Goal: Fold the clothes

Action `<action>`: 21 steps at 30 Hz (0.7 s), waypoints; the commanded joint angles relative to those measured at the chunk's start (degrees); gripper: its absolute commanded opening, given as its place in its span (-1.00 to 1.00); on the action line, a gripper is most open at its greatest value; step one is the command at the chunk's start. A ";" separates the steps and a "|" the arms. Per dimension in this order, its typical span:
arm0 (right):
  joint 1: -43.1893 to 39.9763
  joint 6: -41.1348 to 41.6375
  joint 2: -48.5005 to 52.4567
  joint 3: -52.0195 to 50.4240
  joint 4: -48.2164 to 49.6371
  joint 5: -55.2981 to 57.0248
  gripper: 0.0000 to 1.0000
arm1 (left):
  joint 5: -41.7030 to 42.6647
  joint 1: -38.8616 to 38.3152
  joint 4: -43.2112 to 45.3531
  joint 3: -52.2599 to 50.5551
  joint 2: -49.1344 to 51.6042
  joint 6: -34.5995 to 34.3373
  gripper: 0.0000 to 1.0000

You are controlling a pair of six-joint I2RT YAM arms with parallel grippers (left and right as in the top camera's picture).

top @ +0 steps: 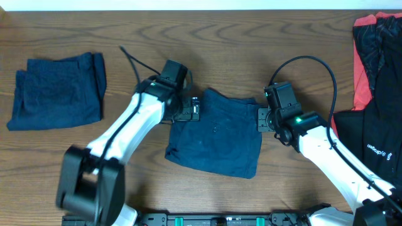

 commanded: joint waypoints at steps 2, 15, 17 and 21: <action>-0.22 0.39 1.05 0.39 -0.15 -0.26 -0.29 | 5.73 0.02 0.90 0.13 5.88 4.35 0.97; -0.22 1.42 3.48 0.31 -4.96 -2.34 -0.57 | 5.66 0.02 1.11 0.15 -0.31 4.33 0.50; -0.22 3.85 4.85 -0.04 -5.90 -2.34 -0.65 | 5.75 0.00 1.68 0.15 -2.45 4.31 0.50; -0.22 8.57 7.89 -1.09 -5.86 -2.38 -0.70 | 5.75 0.00 2.97 0.13 -3.54 4.35 0.48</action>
